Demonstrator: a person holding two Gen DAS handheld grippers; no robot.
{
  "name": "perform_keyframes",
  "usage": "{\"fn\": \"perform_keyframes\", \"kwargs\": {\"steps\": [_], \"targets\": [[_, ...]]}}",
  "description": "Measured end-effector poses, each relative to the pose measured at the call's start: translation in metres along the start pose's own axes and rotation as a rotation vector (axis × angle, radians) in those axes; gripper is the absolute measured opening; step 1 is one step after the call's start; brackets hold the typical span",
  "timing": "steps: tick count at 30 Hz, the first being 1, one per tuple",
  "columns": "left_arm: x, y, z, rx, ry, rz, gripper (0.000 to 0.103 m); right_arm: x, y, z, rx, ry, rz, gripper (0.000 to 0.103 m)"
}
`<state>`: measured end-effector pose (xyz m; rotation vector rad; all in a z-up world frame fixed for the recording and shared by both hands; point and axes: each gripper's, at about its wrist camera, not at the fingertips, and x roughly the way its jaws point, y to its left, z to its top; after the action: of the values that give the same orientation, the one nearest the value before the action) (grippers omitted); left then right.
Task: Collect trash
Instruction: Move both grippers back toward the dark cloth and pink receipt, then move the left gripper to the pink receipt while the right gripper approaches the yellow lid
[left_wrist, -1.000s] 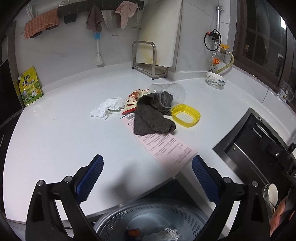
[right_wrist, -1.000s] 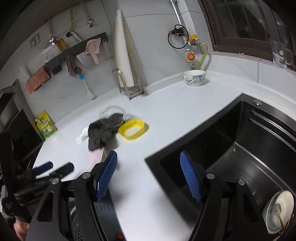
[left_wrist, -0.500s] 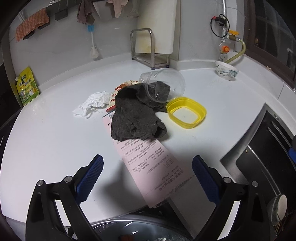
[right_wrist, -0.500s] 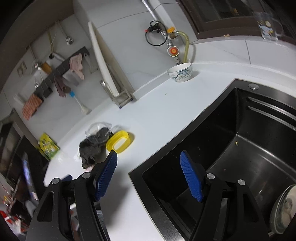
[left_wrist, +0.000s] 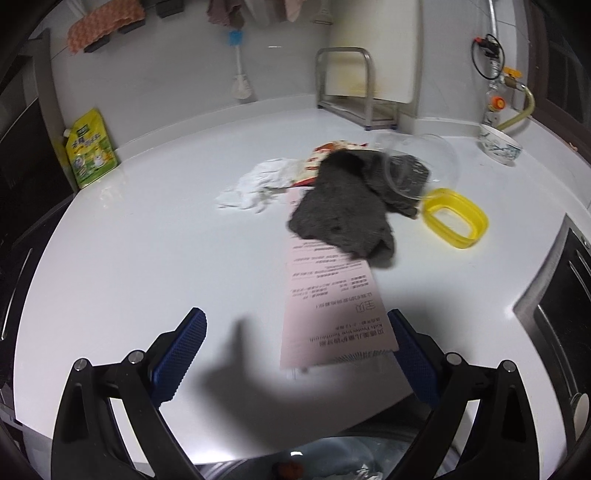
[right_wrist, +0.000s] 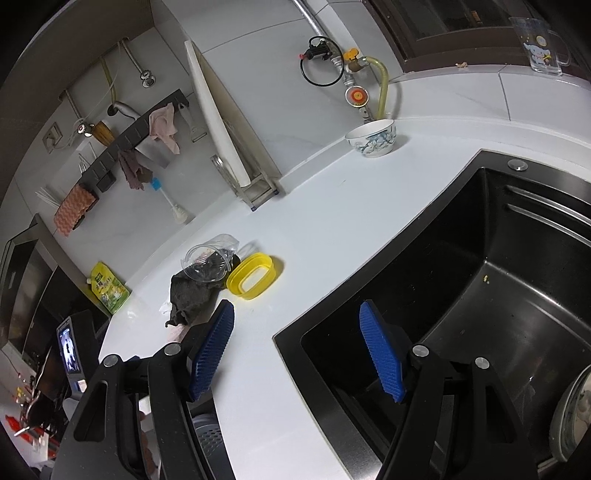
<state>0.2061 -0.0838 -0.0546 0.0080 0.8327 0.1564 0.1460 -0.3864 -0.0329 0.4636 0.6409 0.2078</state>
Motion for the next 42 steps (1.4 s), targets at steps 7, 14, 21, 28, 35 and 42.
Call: {"fn": "perform_keyframes", "kwargs": {"steps": [7,14,21,28,35,42], "targets": [[0.001,0.05,0.002,-0.039,0.0,0.057,0.095,0.007,0.005,-0.004,-0.013,0.018,0.011,0.068],[-0.006,0.072,0.005,-0.009,0.0,0.012,0.095,0.014,0.014,-0.006,-0.043,0.041,0.029,0.068],[-0.029,0.058,0.006,0.05,-0.017,-0.103,0.095,0.022,0.033,-0.007,-0.084,0.063,0.03,0.068],[-0.031,0.044,0.017,0.097,-0.034,-0.152,0.096,0.034,0.042,-0.003,-0.09,0.081,0.041,0.068],[0.012,0.034,0.034,0.128,0.031,-0.127,0.096,0.051,0.053,0.0,-0.108,0.106,0.048,0.068],[0.047,0.035,0.041,0.14,0.104,-0.108,0.096,0.074,0.059,0.004,-0.123,0.143,0.027,0.068]]}}
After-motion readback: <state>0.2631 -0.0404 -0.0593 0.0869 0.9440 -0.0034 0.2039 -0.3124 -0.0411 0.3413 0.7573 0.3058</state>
